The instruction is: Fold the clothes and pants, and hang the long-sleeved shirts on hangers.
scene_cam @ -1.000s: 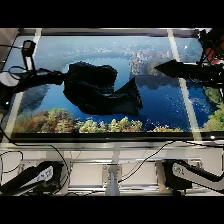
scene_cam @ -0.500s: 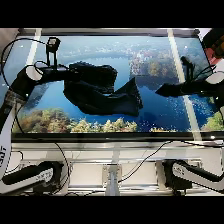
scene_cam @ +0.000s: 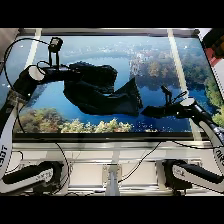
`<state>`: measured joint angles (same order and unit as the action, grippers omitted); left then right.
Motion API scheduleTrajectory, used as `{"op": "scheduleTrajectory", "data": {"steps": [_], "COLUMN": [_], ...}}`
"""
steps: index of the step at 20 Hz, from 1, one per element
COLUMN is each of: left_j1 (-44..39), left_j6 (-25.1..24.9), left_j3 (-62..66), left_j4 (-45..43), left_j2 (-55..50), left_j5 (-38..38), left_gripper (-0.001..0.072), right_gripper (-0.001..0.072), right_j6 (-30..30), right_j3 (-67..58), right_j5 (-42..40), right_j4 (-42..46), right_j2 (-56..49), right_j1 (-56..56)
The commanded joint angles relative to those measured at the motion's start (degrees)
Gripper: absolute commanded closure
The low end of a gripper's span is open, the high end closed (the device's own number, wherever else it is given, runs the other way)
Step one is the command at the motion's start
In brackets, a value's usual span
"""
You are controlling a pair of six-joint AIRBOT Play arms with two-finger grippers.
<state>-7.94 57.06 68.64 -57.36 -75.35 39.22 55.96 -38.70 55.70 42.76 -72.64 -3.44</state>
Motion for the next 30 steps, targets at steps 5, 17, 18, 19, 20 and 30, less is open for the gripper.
{"op": "scheduleTrajectory", "data": {"steps": [5, 17, 18, 19, 20, 30], "left_j1": [-0.1, -3.5, -3.5, -3.8, -4.3, -15.0], "left_j6": [0.0, 3.9, 4.7, 4.7, 4.7, 1.8], "left_j3": [0.1, 5.3, 8.3, 11.6, 15.6, 33.5], "left_j4": [0.7, 0.0, -1.8, -4.9, -9.8, -30.8], "left_j2": [0.0, -9.7, -11.9, -13.8, -15.7, -25.2], "left_j5": [0.0, -4.2, -1.0, 2.8, 7.1, 16.7], "left_gripper": [0.0146, 0.0155, 0.0155, 0.0155, 0.0155, 0.0155], "right_gripper": [0.0205, 0.0481, 0.0552, 0.0621, 0.0648, 0.0648], "right_j6": [1.3, 0.8, 0.8, 0.8, 0.8, 0.8], "right_j3": [1.9, 1.5, 1.5, 1.5, 1.5, 1.4], "right_j5": [-16.4, -18.2, -18.1, -17.6, -17.5, -16.6], "right_j4": [-1.8, -11.4, -11.4, -11.4, -11.4, -11.4], "right_j2": [-4.1, -5.0, -5.0, -5.0, -4.9, -4.9], "right_j1": [12.5, 17.8, 18.4, 18.7, 18.8, 18.8]}}
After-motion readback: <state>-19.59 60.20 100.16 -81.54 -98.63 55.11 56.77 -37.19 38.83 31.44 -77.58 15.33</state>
